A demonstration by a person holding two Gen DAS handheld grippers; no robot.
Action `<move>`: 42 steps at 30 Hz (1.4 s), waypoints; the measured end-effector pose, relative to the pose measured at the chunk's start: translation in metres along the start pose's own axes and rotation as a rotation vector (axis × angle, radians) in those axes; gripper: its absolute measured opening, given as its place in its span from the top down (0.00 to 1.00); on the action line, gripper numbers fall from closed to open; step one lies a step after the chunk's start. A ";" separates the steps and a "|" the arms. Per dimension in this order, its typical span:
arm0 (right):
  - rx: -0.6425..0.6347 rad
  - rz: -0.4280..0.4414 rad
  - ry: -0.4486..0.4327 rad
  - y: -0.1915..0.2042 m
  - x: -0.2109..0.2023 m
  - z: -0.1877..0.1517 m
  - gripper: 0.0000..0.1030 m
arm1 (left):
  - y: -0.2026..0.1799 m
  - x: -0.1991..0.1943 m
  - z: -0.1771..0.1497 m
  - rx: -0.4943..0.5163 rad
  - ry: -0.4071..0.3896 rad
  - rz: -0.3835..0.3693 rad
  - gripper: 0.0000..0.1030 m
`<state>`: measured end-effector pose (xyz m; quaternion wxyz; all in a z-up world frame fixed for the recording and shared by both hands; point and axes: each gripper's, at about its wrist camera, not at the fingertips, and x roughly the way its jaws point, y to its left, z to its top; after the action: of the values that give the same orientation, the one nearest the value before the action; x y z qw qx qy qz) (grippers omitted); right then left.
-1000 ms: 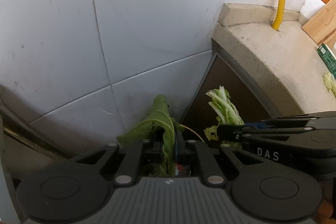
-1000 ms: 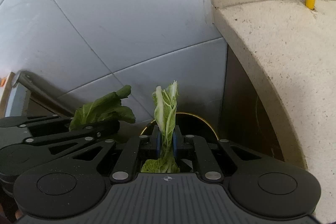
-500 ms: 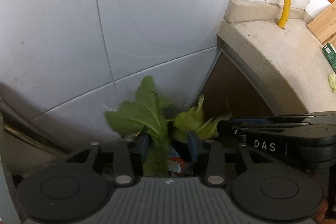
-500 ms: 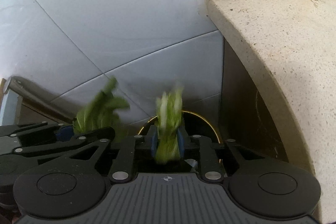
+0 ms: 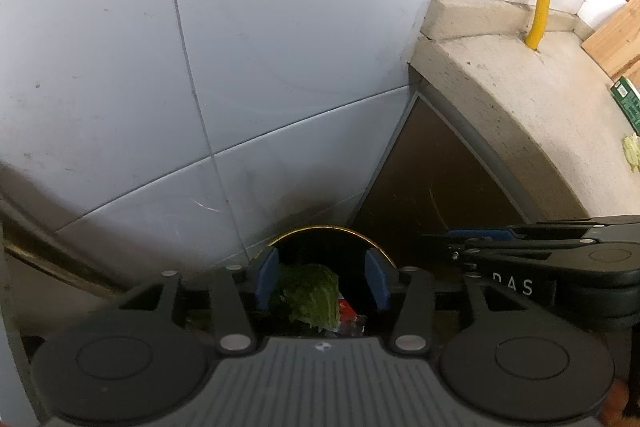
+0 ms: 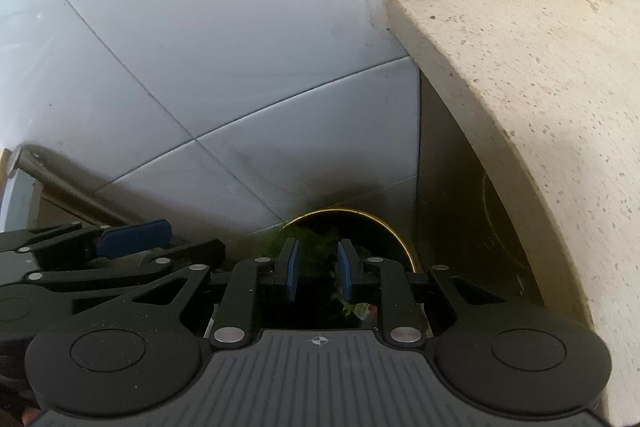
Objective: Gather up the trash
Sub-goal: 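Open both tools to drop the leaves into the bin, then raise both open tools from the bin back toward the counter scraps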
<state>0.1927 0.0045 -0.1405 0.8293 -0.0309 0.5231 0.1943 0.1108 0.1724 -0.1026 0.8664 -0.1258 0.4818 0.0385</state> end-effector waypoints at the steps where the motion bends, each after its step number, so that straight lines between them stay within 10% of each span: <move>1: 0.003 -0.001 -0.001 -0.001 0.000 0.000 0.72 | 0.000 0.000 0.000 -0.001 0.000 -0.002 0.58; 42: 0.034 -0.102 -0.110 -0.011 -0.075 -0.033 0.49 | -0.021 -0.026 -0.005 0.112 -0.130 -0.025 0.57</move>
<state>0.1403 -0.0361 -0.0907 0.8660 -0.0327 0.4777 0.1443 0.0966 0.1520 -0.0792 0.9019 -0.0803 0.4243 0.0089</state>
